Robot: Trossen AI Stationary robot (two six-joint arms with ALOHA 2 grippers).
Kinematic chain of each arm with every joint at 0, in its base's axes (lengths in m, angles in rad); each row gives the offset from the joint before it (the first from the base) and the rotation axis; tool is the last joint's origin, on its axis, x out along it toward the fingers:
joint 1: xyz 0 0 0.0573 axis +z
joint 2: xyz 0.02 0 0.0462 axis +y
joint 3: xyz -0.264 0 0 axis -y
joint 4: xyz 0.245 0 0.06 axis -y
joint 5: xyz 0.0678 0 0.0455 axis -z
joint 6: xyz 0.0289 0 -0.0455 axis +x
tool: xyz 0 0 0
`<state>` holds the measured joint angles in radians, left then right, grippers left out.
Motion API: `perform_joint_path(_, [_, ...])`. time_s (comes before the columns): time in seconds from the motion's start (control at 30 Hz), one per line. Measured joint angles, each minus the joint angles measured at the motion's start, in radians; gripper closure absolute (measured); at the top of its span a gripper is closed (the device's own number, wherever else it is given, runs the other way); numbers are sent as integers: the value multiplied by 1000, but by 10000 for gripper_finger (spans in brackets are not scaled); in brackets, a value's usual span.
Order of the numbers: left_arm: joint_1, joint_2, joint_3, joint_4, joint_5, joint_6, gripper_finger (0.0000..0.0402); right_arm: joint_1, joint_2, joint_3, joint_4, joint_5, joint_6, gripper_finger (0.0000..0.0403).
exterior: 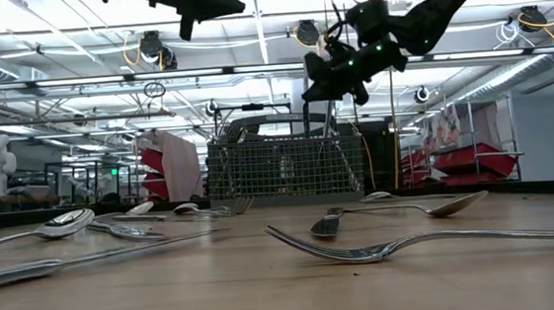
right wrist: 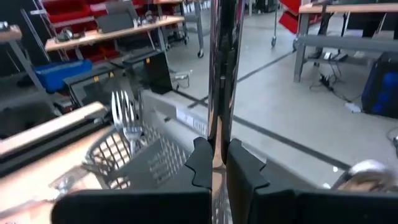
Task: Sort silverware
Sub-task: Put the silver table knife into the silverware organizer
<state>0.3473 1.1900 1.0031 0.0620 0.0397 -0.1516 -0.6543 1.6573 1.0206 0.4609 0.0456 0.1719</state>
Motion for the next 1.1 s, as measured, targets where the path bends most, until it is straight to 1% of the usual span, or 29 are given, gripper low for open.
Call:
perform_joint_path(0.23, [0, 0, -46, 64, 6, -3, 393, 25, 56, 0, -17, 1, 0, 398])
perform_joint_path(0.37, [0, 0, -79, 88, 9, -34, 393, 34, 80, 0, -43, 1, 0, 397])
perform_joint_path(0.57, [0, 1, -96, 89, 9, -34, 393, 34, 103, 0, -57, 5, 15, 360])
perform_joint_path(0.67, [0, 1, -105, 96, 9, -35, 393, 34, 105, 0, -59, 6, 23, 348])
perform_joint_path(1.03, [0, 1, -115, 113, 10, -51, 393, 34, 104, 0, -37, 5, 26, 340])
perform_joint_path(1.1, [0, 1, -115, 113, 10, -51, 393, 34, 100, 0, -30, -11, 26, 340])
